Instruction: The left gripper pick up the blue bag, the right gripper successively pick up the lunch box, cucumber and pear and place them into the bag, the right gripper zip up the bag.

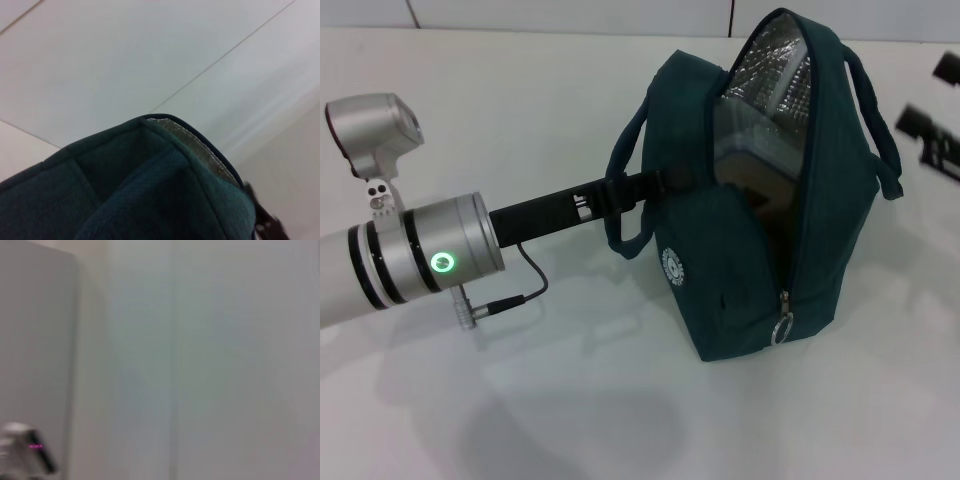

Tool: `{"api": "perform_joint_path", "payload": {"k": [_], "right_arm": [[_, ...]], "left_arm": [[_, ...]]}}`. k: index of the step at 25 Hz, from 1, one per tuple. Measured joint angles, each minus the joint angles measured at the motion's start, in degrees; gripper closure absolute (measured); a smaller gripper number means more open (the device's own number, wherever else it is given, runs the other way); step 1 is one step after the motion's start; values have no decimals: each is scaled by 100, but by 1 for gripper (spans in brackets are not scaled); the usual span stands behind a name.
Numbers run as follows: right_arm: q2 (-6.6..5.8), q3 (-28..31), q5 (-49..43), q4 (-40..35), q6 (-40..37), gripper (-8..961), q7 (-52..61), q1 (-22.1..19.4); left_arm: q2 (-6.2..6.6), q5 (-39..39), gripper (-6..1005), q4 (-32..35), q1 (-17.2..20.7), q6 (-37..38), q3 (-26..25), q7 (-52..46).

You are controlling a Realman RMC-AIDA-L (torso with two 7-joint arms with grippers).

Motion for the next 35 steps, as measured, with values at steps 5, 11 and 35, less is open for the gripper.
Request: {"api": "perform_joint_path", "payload": {"k": [5,11,35], "right_arm": [[-4,14,-683,28,-1028,285,-401,-160],[154,-13,-1663,130,-1150,285,-602,-208],[274,-479,-2222,1711,55,297,-747,547]], "left_arm": [[0,-4,948,1,13,0,0,0],[0,-4,948,1,23,0,0,0],[0,-7,947,-2,33,-25,0,9]]}}
